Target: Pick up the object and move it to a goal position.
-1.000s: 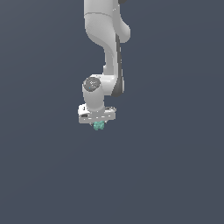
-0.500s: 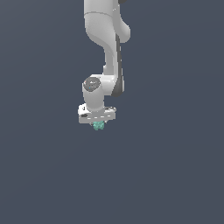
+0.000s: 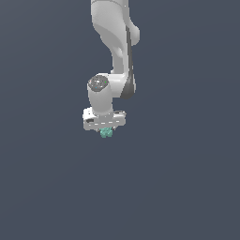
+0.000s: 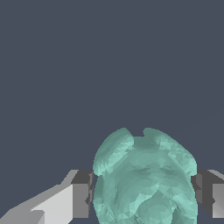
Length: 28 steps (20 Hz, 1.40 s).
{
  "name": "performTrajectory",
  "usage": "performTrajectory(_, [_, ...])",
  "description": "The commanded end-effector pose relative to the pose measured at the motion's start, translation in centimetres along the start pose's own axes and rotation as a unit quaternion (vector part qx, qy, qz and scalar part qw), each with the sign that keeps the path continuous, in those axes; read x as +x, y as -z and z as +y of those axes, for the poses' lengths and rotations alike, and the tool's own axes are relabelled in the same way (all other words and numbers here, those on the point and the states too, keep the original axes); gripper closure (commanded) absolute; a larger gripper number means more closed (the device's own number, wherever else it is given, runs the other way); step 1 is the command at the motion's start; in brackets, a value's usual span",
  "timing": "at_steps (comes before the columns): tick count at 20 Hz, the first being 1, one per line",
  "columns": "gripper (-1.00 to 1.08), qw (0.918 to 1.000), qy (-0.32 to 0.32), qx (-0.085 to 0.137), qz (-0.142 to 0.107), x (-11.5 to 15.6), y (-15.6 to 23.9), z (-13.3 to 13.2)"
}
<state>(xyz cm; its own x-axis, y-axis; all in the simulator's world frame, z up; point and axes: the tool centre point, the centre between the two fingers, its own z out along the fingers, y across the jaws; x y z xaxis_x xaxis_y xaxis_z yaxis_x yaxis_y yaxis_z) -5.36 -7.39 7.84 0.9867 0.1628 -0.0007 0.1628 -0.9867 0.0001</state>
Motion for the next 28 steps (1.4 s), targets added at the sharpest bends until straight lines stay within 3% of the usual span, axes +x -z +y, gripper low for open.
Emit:
performTrajectory(1, [1.08, 1.0000, 0.000, 0.000, 0.000, 0.5, 1.7, -0.2])
performTrajectory(28, [1.08, 1.0000, 0.000, 0.000, 0.000, 8.7, 27.1, -3.5])
